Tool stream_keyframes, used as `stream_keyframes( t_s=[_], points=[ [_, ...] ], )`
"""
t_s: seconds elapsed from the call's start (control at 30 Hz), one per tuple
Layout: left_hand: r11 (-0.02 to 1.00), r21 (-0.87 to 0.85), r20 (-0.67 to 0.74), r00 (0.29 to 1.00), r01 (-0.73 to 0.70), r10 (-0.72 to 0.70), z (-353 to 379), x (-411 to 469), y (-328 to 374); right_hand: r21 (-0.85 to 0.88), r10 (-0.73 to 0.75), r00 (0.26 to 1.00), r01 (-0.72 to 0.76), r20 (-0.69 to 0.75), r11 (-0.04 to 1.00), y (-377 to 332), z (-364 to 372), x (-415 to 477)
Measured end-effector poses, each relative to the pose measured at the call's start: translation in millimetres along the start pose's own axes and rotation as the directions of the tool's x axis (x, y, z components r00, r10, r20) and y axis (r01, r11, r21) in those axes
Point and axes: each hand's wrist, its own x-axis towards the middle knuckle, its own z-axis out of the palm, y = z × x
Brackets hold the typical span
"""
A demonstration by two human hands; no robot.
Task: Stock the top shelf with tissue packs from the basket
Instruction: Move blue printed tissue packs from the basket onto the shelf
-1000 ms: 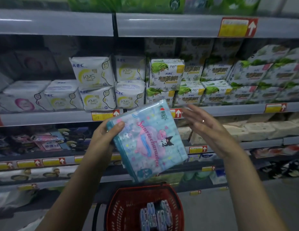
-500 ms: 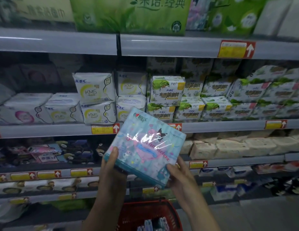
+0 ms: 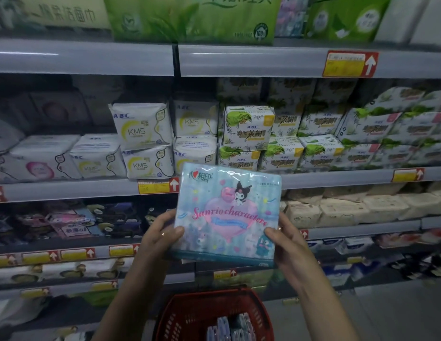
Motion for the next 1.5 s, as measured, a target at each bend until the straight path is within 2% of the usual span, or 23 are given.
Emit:
stream_keyframes(
  t_s=[0.1, 0.2, 0.53, 0.67, 0.9, 1.1, 1.23, 1.5],
  points=[
    [0.991, 0.135, 0.064, 0.998, 0.01, -0.019, -2.5, 0.3, 9.9, -0.094, -0.04, 0.997, 0.046, 0.063, 0.995, -10.0, -1.2, -1.3],
    [0.981, 0.194, 0.105, 0.994, -0.03, 0.01, -3.4, -1.5, 19.5, -0.139, -0.056, 0.995, 0.068, 0.086, 0.988, -16.7, -0.3, -2.6],
    [0.986, 0.154, 0.157, 0.987, -0.061, 0.036, -1.5, 2.2, 31.6, -0.148, -0.092, 0.995, 0.098, 0.05, 0.984, -17.9, 3.4, -7.3],
    [0.994, 0.112, 0.171, 0.985, -0.016, -0.003, 2.3, 10.4, 28.9, -0.141, -0.114, 0.993, 0.111, -0.014, 0.984, -17.9, 3.9, -12.9],
    [0.99, 0.138, 0.18, 0.983, 0.012, -0.037, 19.6, 23.4, 23.4, -0.156, -0.115, 0.991, 0.103, -0.069, 0.982, -23.2, -9.5, -21.0],
    [0.99, 0.142, 0.179, 0.984, -0.006, -0.019, 53.3, 34.2, 17.5, -0.146, -0.144, 0.987, 0.133, -0.071, 0.98, -38.9, -39.7, -10.0],
    [0.989, 0.145, 0.184, 0.983, -0.044, 0.016, 89.8, 43.7, 11.9, -0.166, -0.151, 0.988, 0.145, -0.022, 0.975, -62.0, -73.8, 0.5],
    [0.993, 0.083, 0.079, 0.994, -0.084, 0.077, 184.4, 53.0, -5.2, -0.175, -0.139, 0.988, 0.149, 0.067, 0.973, -124.1, -159.0, 22.0]
  ],
)
